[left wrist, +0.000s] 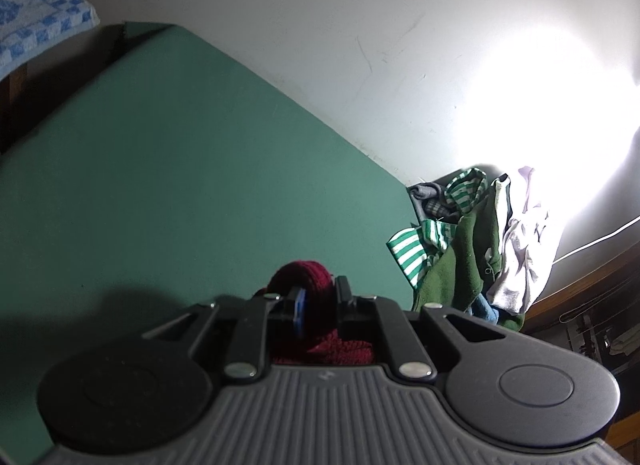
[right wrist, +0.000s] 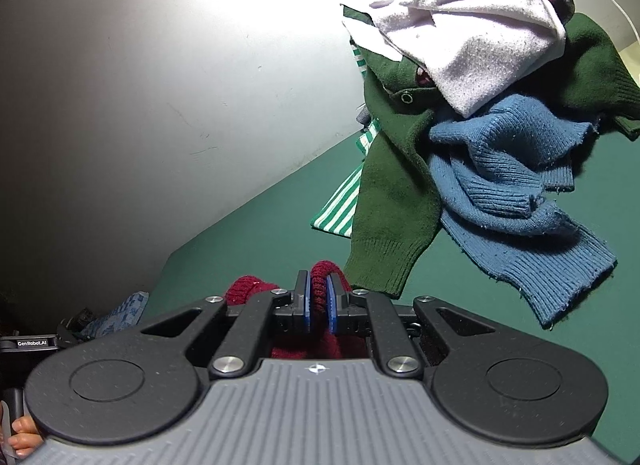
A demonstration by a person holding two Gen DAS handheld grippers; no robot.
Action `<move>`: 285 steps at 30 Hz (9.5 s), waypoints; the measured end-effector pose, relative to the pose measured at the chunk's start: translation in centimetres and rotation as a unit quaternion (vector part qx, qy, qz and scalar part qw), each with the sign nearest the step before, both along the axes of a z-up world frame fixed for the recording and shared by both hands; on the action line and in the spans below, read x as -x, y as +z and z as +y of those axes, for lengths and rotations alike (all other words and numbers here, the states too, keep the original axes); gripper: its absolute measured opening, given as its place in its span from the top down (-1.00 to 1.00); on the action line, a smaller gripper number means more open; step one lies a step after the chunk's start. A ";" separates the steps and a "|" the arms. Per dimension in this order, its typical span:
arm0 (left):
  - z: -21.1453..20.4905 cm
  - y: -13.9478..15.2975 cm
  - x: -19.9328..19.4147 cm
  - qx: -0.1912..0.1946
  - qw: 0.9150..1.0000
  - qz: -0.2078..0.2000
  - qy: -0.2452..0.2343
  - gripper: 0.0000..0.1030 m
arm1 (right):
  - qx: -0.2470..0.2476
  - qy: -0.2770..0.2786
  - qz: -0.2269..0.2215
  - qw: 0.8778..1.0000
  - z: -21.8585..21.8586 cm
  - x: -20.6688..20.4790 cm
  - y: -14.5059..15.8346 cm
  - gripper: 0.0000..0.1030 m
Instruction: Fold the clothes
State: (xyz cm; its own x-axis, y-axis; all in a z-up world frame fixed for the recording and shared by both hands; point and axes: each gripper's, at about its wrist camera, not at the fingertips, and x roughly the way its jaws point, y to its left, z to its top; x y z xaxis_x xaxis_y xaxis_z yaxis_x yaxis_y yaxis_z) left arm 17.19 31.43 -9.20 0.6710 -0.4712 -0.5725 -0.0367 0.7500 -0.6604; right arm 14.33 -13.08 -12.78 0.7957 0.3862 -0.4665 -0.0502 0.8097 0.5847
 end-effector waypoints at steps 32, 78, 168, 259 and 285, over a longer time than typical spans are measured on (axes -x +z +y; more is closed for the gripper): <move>-6.2 0.9 6.2 -0.190 0.974 -0.057 -0.108 0.00 | 0.202 0.108 -0.061 0.972 5.3 2.4 3.6 0.45; -1.7 -2.7 -0.4 -0.116 0.993 -0.003 -0.034 0.79 | 0.186 0.054 0.011 0.981 4.4 -4.5 -0.4 0.68; -11.1 -0.5 2.4 -0.231 0.959 -0.062 -0.151 0.34 | 0.279 0.222 -0.011 0.934 13.5 -4.7 2.4 0.35; -5.5 -4.8 0.5 -0.079 0.987 0.009 -0.140 -0.92 | 0.066 0.148 0.116 0.980 2.7 -0.8 -0.8 -0.40; -5.2 -4.7 1.1 -0.082 0.990 0.003 -0.113 -0.46 | 0.080 0.117 0.075 0.987 3.7 1.0 -1.4 -0.10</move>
